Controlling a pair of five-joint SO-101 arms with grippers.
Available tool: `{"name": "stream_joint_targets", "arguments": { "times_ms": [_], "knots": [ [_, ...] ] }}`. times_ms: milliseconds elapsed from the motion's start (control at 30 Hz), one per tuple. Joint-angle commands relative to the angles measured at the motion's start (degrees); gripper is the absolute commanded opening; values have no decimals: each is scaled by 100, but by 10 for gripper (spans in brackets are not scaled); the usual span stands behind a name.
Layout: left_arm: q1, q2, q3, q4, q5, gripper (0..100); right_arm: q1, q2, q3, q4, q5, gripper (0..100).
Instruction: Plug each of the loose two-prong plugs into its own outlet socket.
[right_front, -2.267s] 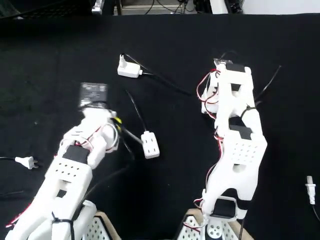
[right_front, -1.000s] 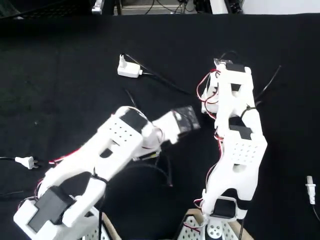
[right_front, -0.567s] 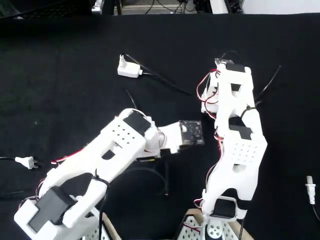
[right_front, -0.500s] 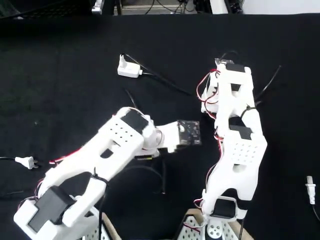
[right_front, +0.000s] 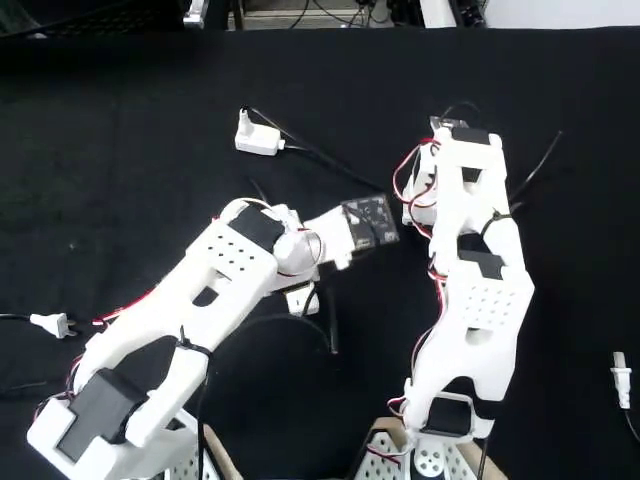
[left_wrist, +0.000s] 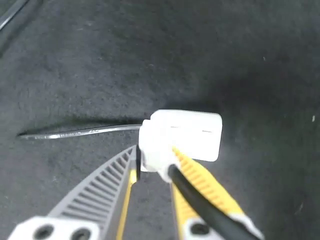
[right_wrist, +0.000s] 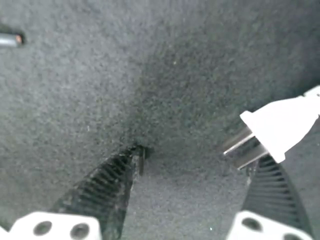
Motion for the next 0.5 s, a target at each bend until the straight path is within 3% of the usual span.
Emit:
{"name": "stream_joint_targets", "arguments": {
  "times_ms": [0, 300, 467],
  "knots": [
    [-31, -18, 40, -255, 686, 30, 62, 57, 22, -193, -62, 329],
    [-22, -62, 1253, -1582, 1020, 30, 62, 57, 22, -185, -62, 329],
    [66, -88, 1297, -1635, 1064, 30, 62, 57, 22, -193, -62, 329]
  ]
}}
